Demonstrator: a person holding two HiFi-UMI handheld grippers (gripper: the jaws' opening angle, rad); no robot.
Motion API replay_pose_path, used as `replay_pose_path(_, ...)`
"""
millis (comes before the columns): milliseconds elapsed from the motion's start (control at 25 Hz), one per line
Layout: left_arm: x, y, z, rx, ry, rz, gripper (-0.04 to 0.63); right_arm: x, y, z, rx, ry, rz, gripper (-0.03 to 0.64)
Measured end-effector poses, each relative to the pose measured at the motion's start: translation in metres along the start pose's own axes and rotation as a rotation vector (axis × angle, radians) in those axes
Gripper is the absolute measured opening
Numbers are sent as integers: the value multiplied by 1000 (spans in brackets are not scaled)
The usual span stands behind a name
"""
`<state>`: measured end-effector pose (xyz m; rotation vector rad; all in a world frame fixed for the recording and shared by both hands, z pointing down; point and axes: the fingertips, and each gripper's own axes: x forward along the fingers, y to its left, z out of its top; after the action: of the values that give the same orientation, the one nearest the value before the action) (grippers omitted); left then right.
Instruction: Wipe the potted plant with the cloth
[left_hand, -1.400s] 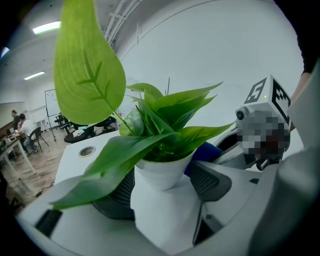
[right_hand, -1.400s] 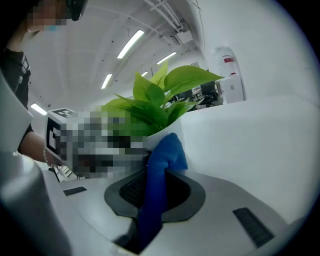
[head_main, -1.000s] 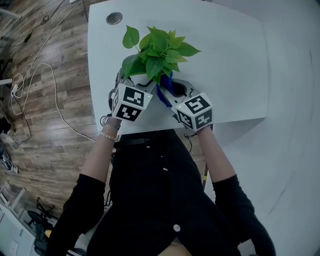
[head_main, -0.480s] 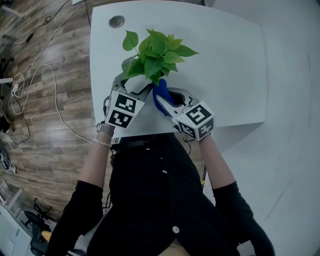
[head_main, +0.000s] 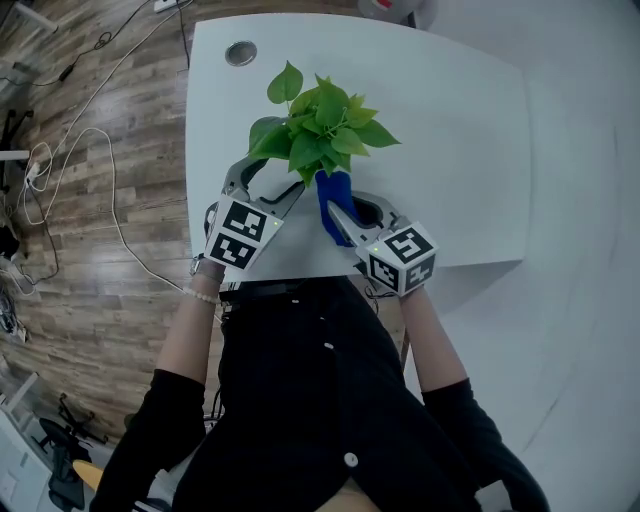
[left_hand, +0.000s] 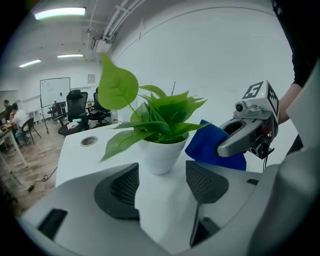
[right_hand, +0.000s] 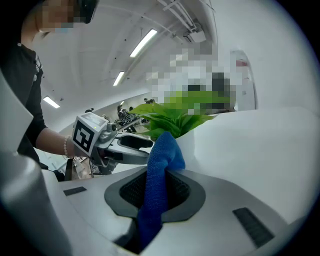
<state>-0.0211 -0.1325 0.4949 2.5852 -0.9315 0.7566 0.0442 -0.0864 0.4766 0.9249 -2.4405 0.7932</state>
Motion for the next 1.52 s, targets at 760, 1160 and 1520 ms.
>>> replay_pose_path(760,-91,21,82,96,-197,242,14,-38,24,67,-205,-134,-1,87)
replay_pose_path(1160,-136,3,153,130,-314,294,14,-86,39,149,-327,-344,-60,87)
replay_pose_path(1520,-161,-1,176,113,-365,322,14,-105,51,196,-397,-468,-86,87)
